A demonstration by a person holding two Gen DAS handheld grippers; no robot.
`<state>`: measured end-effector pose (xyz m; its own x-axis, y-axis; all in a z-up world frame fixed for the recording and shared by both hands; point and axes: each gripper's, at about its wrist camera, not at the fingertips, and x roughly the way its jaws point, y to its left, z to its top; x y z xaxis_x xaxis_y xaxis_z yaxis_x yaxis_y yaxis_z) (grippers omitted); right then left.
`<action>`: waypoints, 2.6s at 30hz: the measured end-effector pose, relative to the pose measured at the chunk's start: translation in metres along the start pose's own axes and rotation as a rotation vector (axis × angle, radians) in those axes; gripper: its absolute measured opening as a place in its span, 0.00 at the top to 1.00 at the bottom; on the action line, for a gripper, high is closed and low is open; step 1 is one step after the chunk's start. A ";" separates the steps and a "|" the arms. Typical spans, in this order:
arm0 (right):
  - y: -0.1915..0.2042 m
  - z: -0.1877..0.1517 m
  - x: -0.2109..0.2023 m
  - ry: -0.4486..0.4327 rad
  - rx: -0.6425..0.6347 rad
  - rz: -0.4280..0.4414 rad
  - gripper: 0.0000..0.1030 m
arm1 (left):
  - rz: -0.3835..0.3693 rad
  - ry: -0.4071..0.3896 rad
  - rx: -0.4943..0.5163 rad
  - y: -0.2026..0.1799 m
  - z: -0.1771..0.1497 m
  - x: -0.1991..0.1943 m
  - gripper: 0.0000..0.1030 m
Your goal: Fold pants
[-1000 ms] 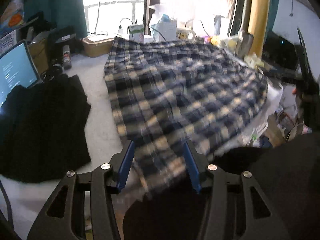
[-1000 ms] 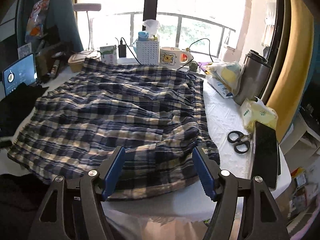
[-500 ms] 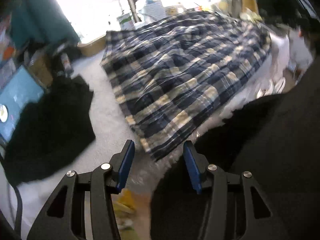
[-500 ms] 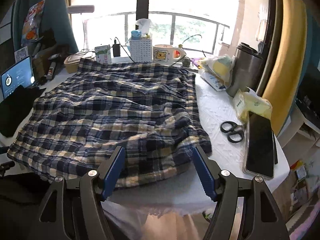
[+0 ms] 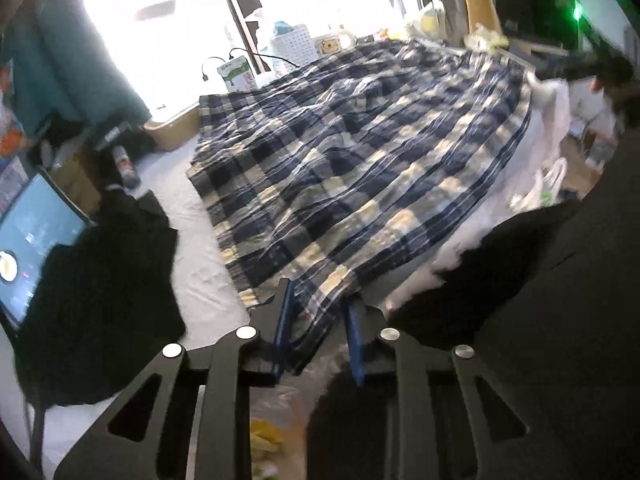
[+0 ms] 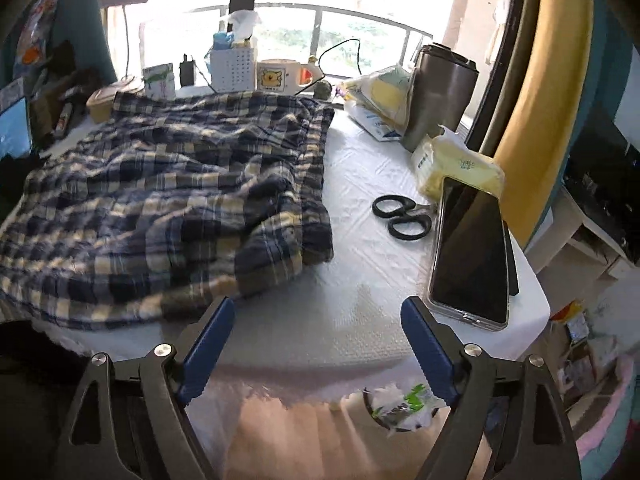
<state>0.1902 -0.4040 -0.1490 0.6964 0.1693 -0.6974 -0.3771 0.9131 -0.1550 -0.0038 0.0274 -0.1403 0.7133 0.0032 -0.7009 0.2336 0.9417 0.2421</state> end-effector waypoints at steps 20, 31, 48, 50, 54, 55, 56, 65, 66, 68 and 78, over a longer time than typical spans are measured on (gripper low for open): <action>0.022 0.022 0.034 -0.150 -0.230 0.070 0.16 | -0.099 -0.153 -0.238 0.054 0.036 -0.016 0.98; 0.021 0.021 0.034 -0.175 -0.167 0.142 0.77 | -0.084 -0.247 -0.256 0.061 0.054 -0.024 0.99; -0.019 0.083 0.006 -0.398 0.051 0.264 0.87 | -0.107 -0.412 -0.349 0.095 0.099 -0.036 0.99; -0.020 0.091 0.008 -0.411 0.066 0.270 0.88 | -0.101 -0.422 -0.360 0.102 0.106 -0.033 0.99; -0.024 0.107 0.016 -0.416 0.111 0.328 0.88 | -0.075 -0.426 -0.366 0.110 0.116 -0.029 0.99; -0.024 0.111 0.018 -0.420 0.120 0.333 0.88 | -0.067 -0.421 -0.372 0.113 0.120 -0.027 0.99; -0.025 0.114 0.019 -0.423 0.126 0.332 0.88 | -0.068 -0.418 -0.380 0.116 0.121 -0.025 0.99; -0.037 0.155 0.035 -0.447 0.159 0.326 1.00 | -0.058 -0.410 -0.405 0.139 0.150 -0.008 0.99; -0.041 0.161 0.037 -0.455 0.174 0.328 1.00 | -0.055 -0.409 -0.408 0.141 0.154 -0.005 0.99; -0.045 0.171 0.041 -0.461 0.182 0.323 1.00 | -0.056 -0.407 -0.415 0.146 0.160 0.001 0.99; -0.023 0.190 0.076 -0.265 -0.007 0.281 1.00 | -0.043 -0.329 -0.428 0.161 0.175 0.035 0.99</action>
<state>0.3677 -0.3411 -0.0653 0.6984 0.5037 -0.5085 -0.5795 0.8149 0.0114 0.1741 0.1202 -0.0088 0.8944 -0.0788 -0.4402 0.0258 0.9918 -0.1251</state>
